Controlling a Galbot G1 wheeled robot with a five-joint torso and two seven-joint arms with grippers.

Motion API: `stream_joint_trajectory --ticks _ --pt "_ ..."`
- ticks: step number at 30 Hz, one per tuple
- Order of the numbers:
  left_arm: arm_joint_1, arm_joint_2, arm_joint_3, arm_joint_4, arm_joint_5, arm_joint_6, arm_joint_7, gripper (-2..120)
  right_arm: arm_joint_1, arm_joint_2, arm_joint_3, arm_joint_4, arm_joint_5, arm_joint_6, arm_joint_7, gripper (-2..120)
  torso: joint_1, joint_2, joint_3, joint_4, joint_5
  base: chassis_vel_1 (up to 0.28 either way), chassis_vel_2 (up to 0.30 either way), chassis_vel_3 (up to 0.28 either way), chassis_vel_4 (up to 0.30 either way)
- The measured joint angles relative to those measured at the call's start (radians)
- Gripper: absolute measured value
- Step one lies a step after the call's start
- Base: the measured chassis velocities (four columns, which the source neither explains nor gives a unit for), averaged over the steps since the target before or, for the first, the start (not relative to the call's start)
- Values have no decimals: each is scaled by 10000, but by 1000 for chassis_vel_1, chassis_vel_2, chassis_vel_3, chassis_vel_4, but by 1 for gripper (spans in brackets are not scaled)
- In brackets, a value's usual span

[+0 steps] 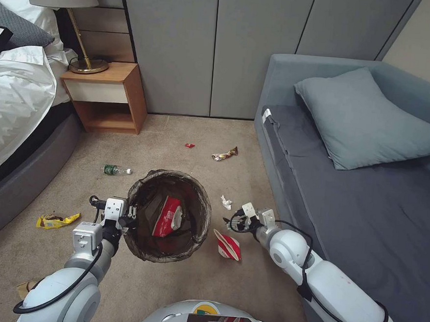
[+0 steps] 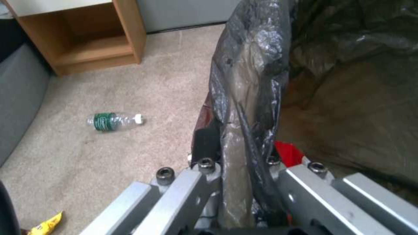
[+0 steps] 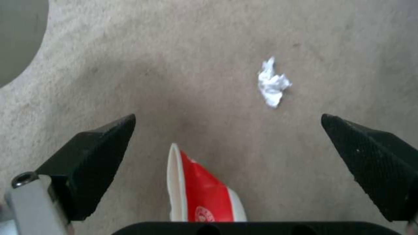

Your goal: Pick up the trash bin, then pick up the garbage from the floor and place it into the trash bin.

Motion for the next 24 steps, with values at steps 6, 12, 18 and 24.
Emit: stream_joint_trajectory --ticks 6,12,18,24 --pt "-59 -15 11 0 -3 3 0 3 434 -134 -456 -188 742 -489 49 100 0 0 0 0 -1 0 0 0 0" --pt "-82 -54 14 0 -8 4 1 3 709 -217 -843 -366 1346 -767 181 100 0 0 -1 1 0 0 0 0 0" --pt "-62 -85 -18 1 -34 7 -2 3 658 -56 -1012 -796 1407 -784 392 100 0 0 -1 0 1 0 0 0 0" --pt "-45 -116 2 0 -26 8 -4 3 584 150 -1062 -1179 1227 -760 404 100 0 0 -1 0 0 0 0 0 0"
